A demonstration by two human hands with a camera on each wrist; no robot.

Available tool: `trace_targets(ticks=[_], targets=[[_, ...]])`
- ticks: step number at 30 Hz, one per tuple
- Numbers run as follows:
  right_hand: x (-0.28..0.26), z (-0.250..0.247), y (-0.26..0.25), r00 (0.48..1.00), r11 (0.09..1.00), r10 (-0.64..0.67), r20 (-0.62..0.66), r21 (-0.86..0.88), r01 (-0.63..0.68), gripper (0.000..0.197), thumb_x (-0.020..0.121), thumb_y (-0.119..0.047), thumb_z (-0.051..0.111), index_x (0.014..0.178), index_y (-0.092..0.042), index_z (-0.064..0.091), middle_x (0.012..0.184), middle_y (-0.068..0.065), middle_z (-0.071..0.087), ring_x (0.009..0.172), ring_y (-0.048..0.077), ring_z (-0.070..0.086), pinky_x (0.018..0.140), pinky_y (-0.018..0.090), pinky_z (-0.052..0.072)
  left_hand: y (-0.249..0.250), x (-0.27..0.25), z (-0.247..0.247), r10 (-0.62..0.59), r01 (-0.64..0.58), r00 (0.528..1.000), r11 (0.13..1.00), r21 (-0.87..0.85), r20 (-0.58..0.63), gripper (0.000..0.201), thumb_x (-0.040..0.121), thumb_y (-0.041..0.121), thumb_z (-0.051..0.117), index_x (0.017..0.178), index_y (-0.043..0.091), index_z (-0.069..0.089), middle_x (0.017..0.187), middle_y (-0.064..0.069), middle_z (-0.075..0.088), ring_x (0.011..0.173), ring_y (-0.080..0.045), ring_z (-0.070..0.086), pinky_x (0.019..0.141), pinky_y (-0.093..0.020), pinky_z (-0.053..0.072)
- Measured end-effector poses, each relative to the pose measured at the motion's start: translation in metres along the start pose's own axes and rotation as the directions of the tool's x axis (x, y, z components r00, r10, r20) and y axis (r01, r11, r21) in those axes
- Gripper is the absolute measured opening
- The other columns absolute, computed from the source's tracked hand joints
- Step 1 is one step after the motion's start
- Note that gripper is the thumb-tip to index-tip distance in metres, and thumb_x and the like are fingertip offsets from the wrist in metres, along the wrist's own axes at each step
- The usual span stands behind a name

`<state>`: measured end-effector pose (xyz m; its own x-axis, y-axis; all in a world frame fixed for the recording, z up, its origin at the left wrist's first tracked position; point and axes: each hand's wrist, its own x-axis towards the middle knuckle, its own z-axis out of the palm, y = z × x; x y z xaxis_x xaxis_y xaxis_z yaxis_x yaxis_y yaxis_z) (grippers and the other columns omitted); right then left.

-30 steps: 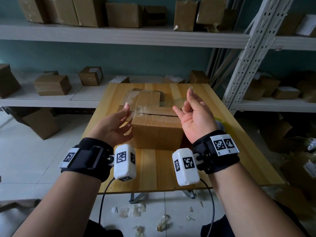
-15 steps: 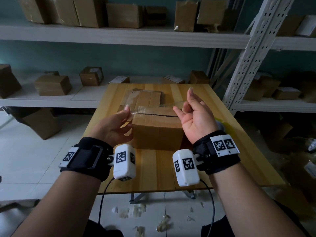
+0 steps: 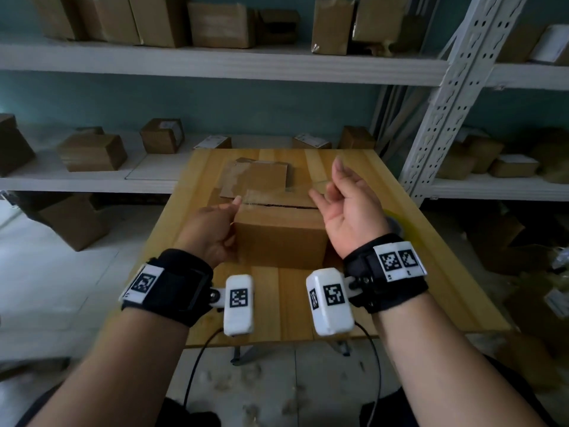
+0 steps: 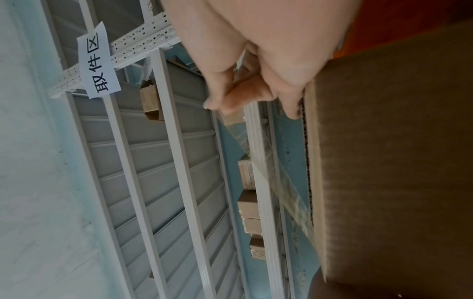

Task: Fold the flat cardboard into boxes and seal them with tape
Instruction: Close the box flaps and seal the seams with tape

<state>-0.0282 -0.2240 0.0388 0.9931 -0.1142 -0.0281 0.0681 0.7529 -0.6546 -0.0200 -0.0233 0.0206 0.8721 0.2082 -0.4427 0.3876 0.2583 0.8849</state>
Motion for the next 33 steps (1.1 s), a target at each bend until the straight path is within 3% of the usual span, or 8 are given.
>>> trace_targets(ticks=[4,10,14,18,23,27,30,33], targets=[[0.0,0.0,0.002,1.0,1.0,-0.024,0.012,-0.014,0.024,0.006,0.099,-0.011,0.068,0.102,-0.015,0.065,0.071,-0.009,0.063,0.063,0.002,0.061,0.117,0.052,0.043,-0.003,0.003,0.002,0.081,-0.08,0.996,0.996,0.036,-0.038,0.018,0.104,0.033,0.067,0.09,0.024,0.062,0.096,-0.002,0.06,0.085,-0.019,0.053,0.064,-0.037,0.053],[-0.002,0.0,-0.001,1.0,1.0,-0.009,0.011,-0.02,0.009,0.004,0.097,-0.013,0.068,0.101,-0.015,0.067,0.071,-0.008,0.064,0.065,0.003,0.062,0.116,0.053,0.045,-0.003,0.0,-0.001,0.241,-0.242,0.97,0.967,0.084,0.016,0.021,0.108,0.011,0.054,0.109,0.021,0.072,0.101,-0.001,0.07,0.092,-0.019,0.064,0.076,-0.035,0.056],[-0.002,0.001,-0.003,1.0,1.0,0.007,-0.01,-0.009,-0.007,0.004,0.098,-0.014,0.068,0.101,-0.014,0.066,0.069,-0.008,0.062,0.064,0.003,0.06,0.118,0.054,0.043,0.003,-0.002,-0.003,0.362,-0.367,0.93,0.91,0.192,0.065,0.036,0.104,-0.002,0.047,0.113,0.021,0.073,0.108,-0.004,0.074,0.095,-0.022,0.07,0.07,-0.029,0.055],[-0.003,0.002,-0.001,1.0,1.0,0.027,0.011,-0.009,-0.027,0.004,0.096,-0.015,0.068,0.099,-0.015,0.066,0.067,-0.008,0.06,0.063,0.003,0.06,0.119,0.053,0.042,0.008,-0.004,-0.001,0.465,-0.5,0.866,0.788,0.36,0.186,0.029,0.112,0.038,0.044,0.13,0.035,0.067,0.119,0.01,0.066,0.106,-0.01,0.061,0.086,-0.032,0.051],[-0.002,0.002,0.0,0.999,0.999,0.043,0.005,0.009,-0.043,0.005,0.096,-0.017,0.069,0.1,-0.015,0.066,0.067,-0.009,0.062,0.063,0.002,0.062,0.118,0.052,0.043,-0.003,-0.008,0.01,0.456,-0.537,0.843,0.752,0.384,0.286,0.076,0.099,0.083,0.024,0.135,0.033,0.069,0.145,0.004,0.059,0.13,-0.018,0.055,0.116,-0.045,0.041],[-0.002,0.001,-0.003,0.997,0.997,0.076,0.016,0.024,-0.076,0.017,0.09,-0.019,0.072,0.105,-0.015,0.066,0.068,-0.009,0.065,0.064,0.002,0.065,0.116,0.052,0.045,-0.002,-0.003,0.005,0.399,-0.511,0.846,0.797,0.322,0.355,0.089,0.079,0.096,0.044,0.14,0.034,0.065,0.142,0.005,0.063,0.13,-0.019,0.059,0.116,-0.043,0.043],[-0.003,0.0,-0.008,0.993,0.992,0.097,0.071,0.079,-0.103,0.029,0.078,-0.017,0.074,0.105,-0.014,0.065,0.07,-0.007,0.067,0.064,0.005,0.067,0.115,0.054,0.045,-0.003,-0.005,0.004,0.401,-0.563,0.814,0.722,0.403,0.419,0.089,0.073,0.078,0.079,0.147,0.033,0.055,0.137,0.008,0.059,0.121,-0.013,0.06,0.1,-0.033,0.053],[-0.005,0.0,-0.013,0.982,0.986,0.128,0.141,0.085,-0.141,0.022,0.076,-0.014,0.074,0.097,-0.015,0.066,0.073,-0.006,0.068,0.067,0.006,0.067,0.112,0.058,0.047,-0.004,-0.006,0.002,0.411,-0.582,0.8,0.706,0.403,0.437,0.084,0.064,0.061,0.089,0.14,0.039,0.061,0.132,0.011,0.06,0.118,-0.012,0.062,0.101,-0.037,0.057]])
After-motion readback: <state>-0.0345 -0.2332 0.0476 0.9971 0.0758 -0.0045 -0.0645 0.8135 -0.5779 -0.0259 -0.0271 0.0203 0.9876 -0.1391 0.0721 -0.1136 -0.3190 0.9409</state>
